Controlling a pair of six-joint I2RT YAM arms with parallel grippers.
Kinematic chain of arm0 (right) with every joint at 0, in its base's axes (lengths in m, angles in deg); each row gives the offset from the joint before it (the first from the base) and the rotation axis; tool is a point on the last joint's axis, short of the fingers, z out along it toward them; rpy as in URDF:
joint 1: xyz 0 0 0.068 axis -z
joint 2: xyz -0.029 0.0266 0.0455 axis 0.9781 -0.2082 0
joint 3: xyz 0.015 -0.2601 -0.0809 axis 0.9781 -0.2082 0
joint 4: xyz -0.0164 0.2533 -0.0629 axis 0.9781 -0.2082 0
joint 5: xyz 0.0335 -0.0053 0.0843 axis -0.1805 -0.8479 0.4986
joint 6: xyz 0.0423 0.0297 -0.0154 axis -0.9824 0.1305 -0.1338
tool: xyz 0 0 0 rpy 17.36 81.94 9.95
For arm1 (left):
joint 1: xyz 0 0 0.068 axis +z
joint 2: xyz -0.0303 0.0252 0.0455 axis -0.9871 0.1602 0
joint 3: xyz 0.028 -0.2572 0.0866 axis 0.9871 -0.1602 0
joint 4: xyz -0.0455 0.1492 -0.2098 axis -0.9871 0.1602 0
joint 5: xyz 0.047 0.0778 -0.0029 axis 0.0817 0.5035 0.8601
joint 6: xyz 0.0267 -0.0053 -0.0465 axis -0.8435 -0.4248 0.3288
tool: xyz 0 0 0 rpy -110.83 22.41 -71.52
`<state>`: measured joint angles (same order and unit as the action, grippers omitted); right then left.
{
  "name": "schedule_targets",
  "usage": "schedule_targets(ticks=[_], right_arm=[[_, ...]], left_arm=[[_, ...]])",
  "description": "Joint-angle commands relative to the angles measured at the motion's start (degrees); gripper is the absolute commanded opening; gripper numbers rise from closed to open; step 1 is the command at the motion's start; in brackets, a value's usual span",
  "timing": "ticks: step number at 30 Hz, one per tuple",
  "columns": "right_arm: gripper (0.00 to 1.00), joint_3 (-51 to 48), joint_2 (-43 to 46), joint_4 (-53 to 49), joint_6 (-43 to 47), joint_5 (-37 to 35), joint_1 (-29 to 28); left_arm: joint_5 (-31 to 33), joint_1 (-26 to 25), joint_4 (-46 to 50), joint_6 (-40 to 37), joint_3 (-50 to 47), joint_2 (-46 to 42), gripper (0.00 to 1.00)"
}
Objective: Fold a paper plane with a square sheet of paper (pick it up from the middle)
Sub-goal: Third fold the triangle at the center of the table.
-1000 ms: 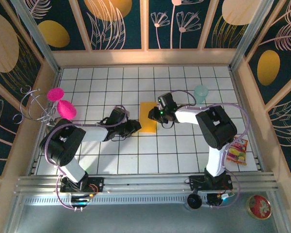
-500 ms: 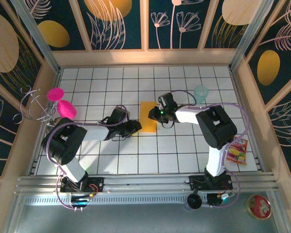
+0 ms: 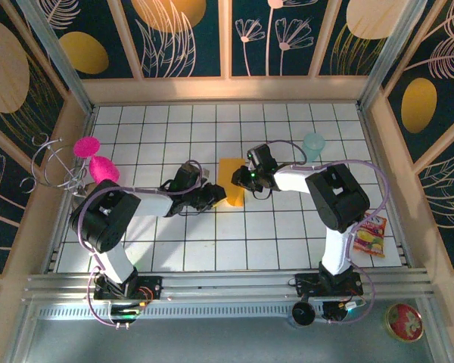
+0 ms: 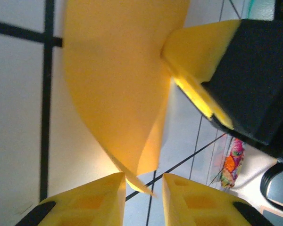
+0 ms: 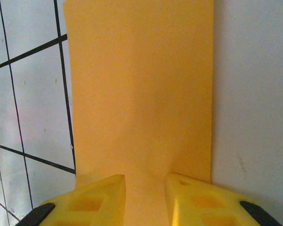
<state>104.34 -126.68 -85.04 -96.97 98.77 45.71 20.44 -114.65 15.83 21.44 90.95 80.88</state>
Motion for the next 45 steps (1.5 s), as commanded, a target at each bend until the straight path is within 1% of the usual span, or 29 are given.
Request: schedule_targets(ticks=[1, 4, 6, 12, 17, 19, 22, 25, 27, 29, 33, 36, 40, 45], right_arm=[[0.3, -2.0, -1.3, -1.4, -0.7, -1.5, 0.5], [0.29, -2.4, -0.9, -1.1, -0.8, -1.8, 0.6], [0.29, -2.8, -0.6, -1.0, -0.9, -2.0, 0.6], [0.29, -3.1, -0.1, -0.6, -1.0, -2.1, 0.6], [0.29, -2.8, -0.3, -0.4, -1.0, -2.0, 0.6], [0.29, -2.8, -0.4, -0.2, -1.1, -1.9, 0.6], [0.29, -2.7, -0.2, -0.2, -1.2, -1.8, 0.6], [0.29, -2.9, 0.1, -0.4, -1.2, -1.9, 0.6], [0.29, -3.1, 0.4, -0.4, -1.4, -2.0, 0.6], [0.29, -3.4, 0.7, -0.4, -1.4, -2.0, 0.6], [0.29, -3.5, 0.9, -0.1, -1.5, -2.0, 0.6], [0.29, -3.1, 0.7, -0.1, -1.5, -1.9, 0.6], [0.29, -3.0, 0.2, 0.3, -1.6, -1.8, 0.6], [0.28, -3.4, 0.6, 0.2, -1.5, -2.2, 0.6]], left_arm=[[-0.6, 0.4, -1.0, -0.4, 2.0, 1.8, 0.26], [1.0, 0.4, 2.5, -1.8, 3.7, 2.9, 0.26], [2.3, 0.4, 5.1, -2.6, 4.5, 3.2, 0.29], [2.9, 0.4, 6.5, -2.0, 3.5, 3.1, 0.4], [4.6, 0.4, 7.5, -1.7, 2.2, 1.8, 0.46], [4.6, 0.4, 6.8, -1.7, 2.2, 2.0, 0.45], [3.6, 0.5, 5.3, -1.4, 3.5, 3.4, 0.39], [4.8, 0.4, 6.4, -1.2, 4.8, 4.0, 0.37], [5.3, 0.4, 6.4, -0.4, 4.1, 3.5, 0.37], [5.6, 0.4, 6.3, 0.4, 2.9, 2.4, 0.4], [7.8, 0.4, 9.6, 0.8, 0.6, -0.2, 0.43], [8.0, 0.4, 8.0, 3.1, -1.8, -1.4, 0.43], [7.5, 0.5, 5.7, 5.5, -2.2, -0.4, 0.42], [5.9, 0.5, 2.0, 6.7, -0.7, 2.2, 0.36]])
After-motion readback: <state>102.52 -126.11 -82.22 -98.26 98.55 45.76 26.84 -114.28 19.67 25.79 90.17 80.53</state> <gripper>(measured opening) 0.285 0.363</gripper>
